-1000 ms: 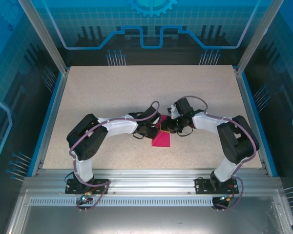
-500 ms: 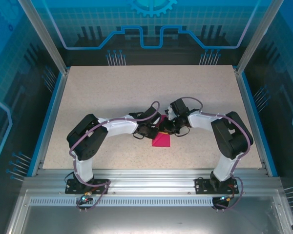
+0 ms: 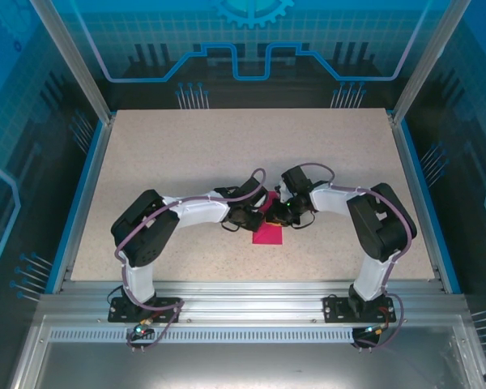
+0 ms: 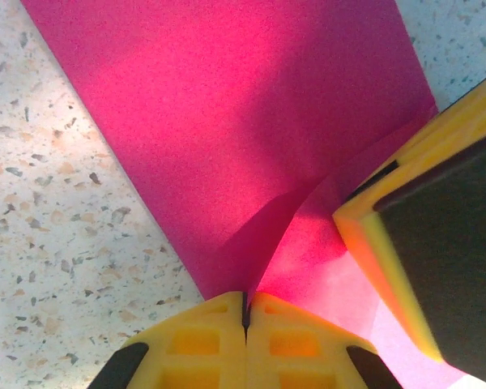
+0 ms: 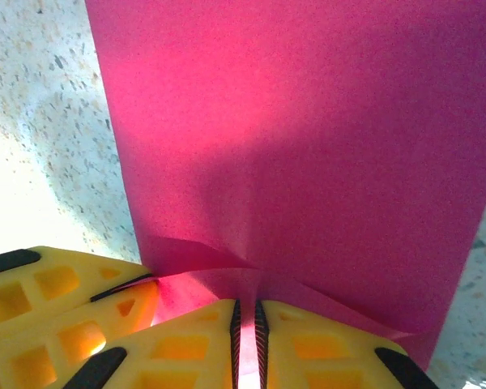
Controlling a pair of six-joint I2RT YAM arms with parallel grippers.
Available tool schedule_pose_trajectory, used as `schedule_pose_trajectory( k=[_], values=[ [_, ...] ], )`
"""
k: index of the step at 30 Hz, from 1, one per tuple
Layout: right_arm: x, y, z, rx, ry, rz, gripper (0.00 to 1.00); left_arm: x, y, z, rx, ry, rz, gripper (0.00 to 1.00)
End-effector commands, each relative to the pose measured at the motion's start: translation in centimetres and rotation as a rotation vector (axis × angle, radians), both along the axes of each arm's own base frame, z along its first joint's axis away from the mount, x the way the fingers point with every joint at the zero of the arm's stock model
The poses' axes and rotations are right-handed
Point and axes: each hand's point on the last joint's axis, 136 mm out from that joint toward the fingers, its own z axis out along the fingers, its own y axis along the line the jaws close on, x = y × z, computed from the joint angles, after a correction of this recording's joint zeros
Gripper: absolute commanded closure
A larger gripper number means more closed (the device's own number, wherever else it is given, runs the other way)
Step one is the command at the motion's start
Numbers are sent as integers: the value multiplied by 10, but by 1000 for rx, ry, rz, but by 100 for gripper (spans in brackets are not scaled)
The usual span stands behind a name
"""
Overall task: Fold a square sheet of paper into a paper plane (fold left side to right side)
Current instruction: Fold the triangle a second time at the center of the table.
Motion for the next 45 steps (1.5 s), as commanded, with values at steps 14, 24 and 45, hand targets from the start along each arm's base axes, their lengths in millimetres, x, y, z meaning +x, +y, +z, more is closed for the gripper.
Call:
schedule_pose_trajectory(
  k=[14,24,45],
  values=[
    [-19,-17,-26,-107,60,5,84,9,4,9,44,-36,8,99],
    [-20,-20,-30,-102,65,-4,84,1,16,33,26,-68,29,78],
    [-18,-18,-27,-87,60,-6,84,-54,-45,48,-463,200,3,72]
  ],
)
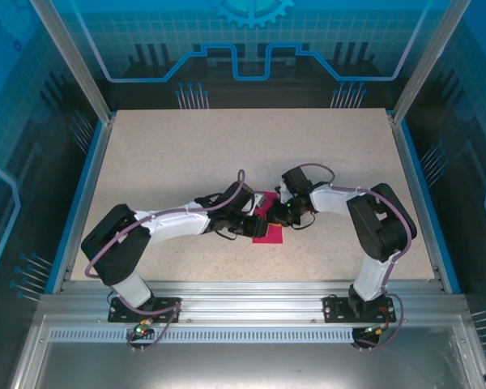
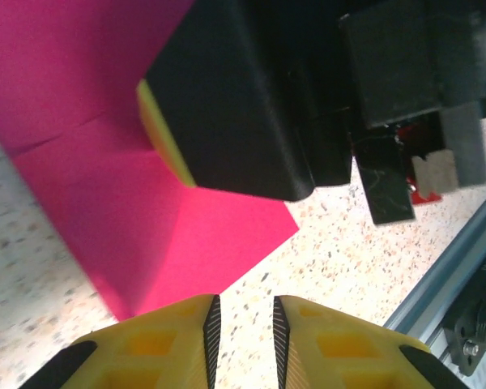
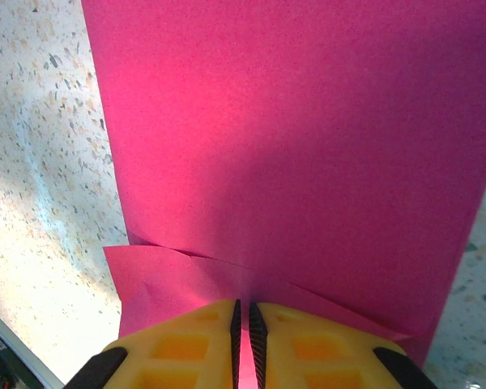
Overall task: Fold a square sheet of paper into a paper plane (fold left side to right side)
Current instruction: Fold the triangle a second time at the center of the table.
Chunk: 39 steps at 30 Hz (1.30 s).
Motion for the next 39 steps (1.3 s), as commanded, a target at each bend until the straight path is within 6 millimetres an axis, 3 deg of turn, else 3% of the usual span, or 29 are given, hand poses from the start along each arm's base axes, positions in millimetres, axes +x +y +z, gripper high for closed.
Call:
schedule_pose_trajectory(
  k=[1,9,22,27,34,39],
  values=[
    [-19,-16,-25,-81,74,-10,84,-5,-18,-2,-79,59,-29,72],
    [-19,-16,-24,-82,77,-6,84,-8,-9,-35,-4,106,-14,73],
    [-18,-17,-23,-90,71,0,84,-26,11,-61,49,178,27,73],
    [-19,-18,-23,-92,73,-1,84,-32,19,-65,64,193,47,74],
    [-19,-18,-23,-90,72,-1,84,-47,45,-72,87,229,105,75],
    [-20,-17,-23,-84,72,0,84,-39,44,-52,25,208,120,76]
  ],
)
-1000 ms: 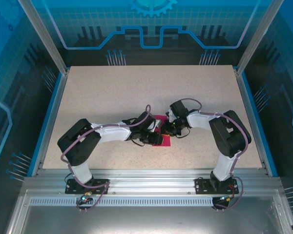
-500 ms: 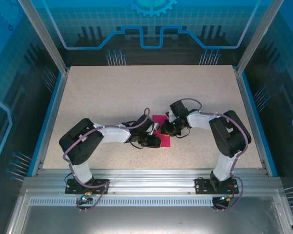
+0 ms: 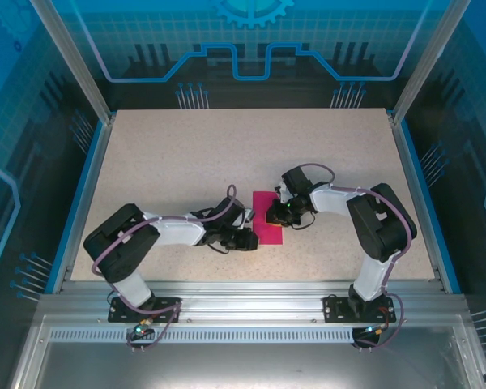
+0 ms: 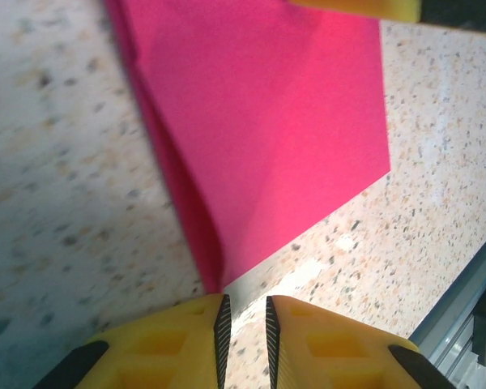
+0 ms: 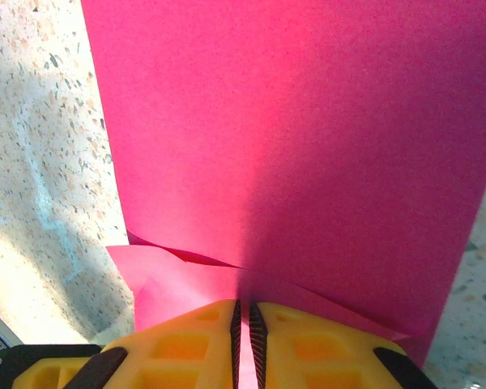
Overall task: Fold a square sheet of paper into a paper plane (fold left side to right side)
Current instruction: Fold the triangle a second time at the center of the table.
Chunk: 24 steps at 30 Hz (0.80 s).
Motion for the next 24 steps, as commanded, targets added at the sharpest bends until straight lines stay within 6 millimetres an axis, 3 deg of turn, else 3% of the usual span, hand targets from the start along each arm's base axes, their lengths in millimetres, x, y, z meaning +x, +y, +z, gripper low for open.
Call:
schedule_pose_trajectory(
  k=[1,6,10,17,24],
  values=[
    [-20,-17,-23,-84,72,0,84,-7,11,5,15,51,24,76],
    [-19,-16,-21,-81,67,2,84,3,-11,46,-113,-8,-13,74],
    [-19,-16,-21,-78,68,3,84,14,-19,52,-124,-32,-21,74],
    [-19,-16,-20,-76,65,2,84,30,-21,26,-74,4,1,74],
    [-15,-10,-11,-43,33,23,84,23,-13,-7,-12,67,12,74]
  ],
)
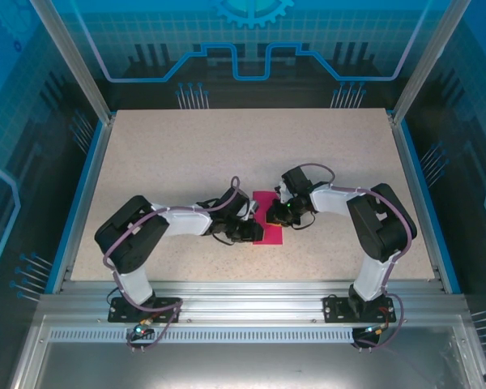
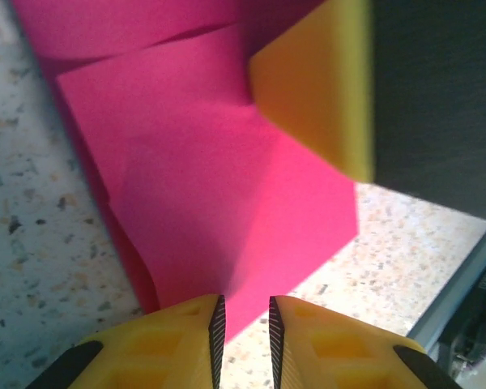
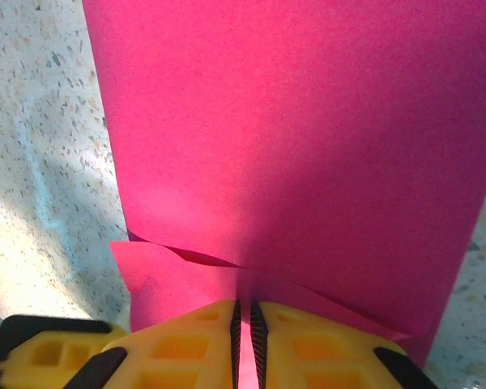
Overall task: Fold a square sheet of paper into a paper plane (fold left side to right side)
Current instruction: Fold the triangle a second time at the center of the table.
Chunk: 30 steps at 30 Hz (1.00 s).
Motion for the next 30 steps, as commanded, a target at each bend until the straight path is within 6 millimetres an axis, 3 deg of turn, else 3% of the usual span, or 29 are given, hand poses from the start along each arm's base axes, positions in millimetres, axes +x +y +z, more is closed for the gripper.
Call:
schedule_pose_trajectory(
  k=[1,6,12,24,30],
  values=[
    [-14,-9,-8,-34,25,23,84,-3,6,-11,28,31,6,74],
    [-11,-4,18,17,-49,62,84,-11,19,-24,86,56,20,74],
    [-30,6,29,89,-22,128,90,-16,30,-31,137,64,30,77],
    [-39,29,13,104,58,186,92,-14,38,-35,190,55,46,82],
    [-42,29,4,84,84,200,92,-16,42,-39,212,60,50,83]
  ],
)
